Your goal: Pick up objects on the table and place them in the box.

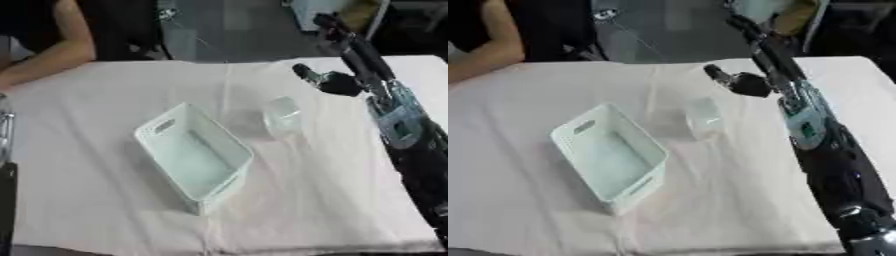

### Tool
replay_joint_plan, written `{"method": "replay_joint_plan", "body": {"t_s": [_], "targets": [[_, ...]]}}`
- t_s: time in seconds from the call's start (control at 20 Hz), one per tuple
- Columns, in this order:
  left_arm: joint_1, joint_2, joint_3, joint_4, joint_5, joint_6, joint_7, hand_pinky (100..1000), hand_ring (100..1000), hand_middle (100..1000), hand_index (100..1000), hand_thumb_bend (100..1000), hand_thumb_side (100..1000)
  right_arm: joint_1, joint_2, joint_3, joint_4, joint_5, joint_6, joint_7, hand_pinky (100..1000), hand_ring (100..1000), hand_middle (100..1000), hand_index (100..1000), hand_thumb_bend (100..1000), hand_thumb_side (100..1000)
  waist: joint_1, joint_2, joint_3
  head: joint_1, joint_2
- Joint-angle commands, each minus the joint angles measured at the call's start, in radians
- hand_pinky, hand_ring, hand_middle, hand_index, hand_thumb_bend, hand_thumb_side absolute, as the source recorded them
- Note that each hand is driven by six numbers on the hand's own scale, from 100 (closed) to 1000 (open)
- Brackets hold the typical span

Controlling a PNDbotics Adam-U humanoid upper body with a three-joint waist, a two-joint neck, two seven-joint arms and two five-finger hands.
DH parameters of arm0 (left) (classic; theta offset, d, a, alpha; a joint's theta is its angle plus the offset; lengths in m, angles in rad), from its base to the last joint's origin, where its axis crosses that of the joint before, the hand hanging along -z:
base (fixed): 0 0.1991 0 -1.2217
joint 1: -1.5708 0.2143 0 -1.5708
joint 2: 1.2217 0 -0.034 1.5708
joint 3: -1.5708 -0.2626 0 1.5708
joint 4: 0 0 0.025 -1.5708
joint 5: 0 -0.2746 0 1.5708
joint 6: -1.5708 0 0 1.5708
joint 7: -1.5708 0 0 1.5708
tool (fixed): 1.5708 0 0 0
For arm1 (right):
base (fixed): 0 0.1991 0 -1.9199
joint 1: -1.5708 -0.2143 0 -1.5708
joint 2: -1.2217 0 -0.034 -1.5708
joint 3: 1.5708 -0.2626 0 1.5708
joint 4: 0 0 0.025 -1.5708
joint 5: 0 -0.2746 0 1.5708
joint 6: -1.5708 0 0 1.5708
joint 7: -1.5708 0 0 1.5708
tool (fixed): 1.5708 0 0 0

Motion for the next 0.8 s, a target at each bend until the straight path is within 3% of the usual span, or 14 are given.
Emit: {"method": "replay_joint_plan", "body": {"t_s": [0.05,0.55,0.6,0.65,0.8], "targets": [[-0.016,0.004,0.001,-0.014,0.004,-0.003,-0.004,552,600,655,787,159,706,-0.035,0.007,0.004,0.006,0.013,-0.008,-0.005,973,1000,1000,1000,519,699,0.002,-0.008,0.000,-0.017,-0.001],[-0.018,0.003,-0.002,-0.014,0.005,-0.002,-0.008,552,600,655,787,155,707,-0.039,0.032,0.024,0.033,0.032,-0.030,0.008,974,1000,1000,1000,504,717,0.003,-0.008,0.003,-0.022,-0.001],[-0.018,0.003,-0.002,-0.014,0.005,-0.002,-0.008,552,600,655,787,155,707,-0.038,0.034,0.025,0.035,0.033,-0.032,0.009,974,1000,1000,1000,580,656,0.003,-0.008,0.003,-0.022,-0.001],[-0.018,0.003,-0.002,-0.014,0.005,-0.002,-0.008,552,600,655,787,155,707,-0.035,0.037,0.027,0.039,0.034,-0.034,0.012,974,1000,1000,1000,500,722,0.003,-0.007,0.002,-0.022,-0.001],[-0.018,0.003,-0.002,-0.014,0.005,-0.002,-0.009,552,600,654,786,152,709,-0.026,0.047,0.034,0.050,0.041,-0.041,0.020,972,1000,1000,1000,481,735,0.003,-0.007,0.002,-0.021,-0.001]]}}
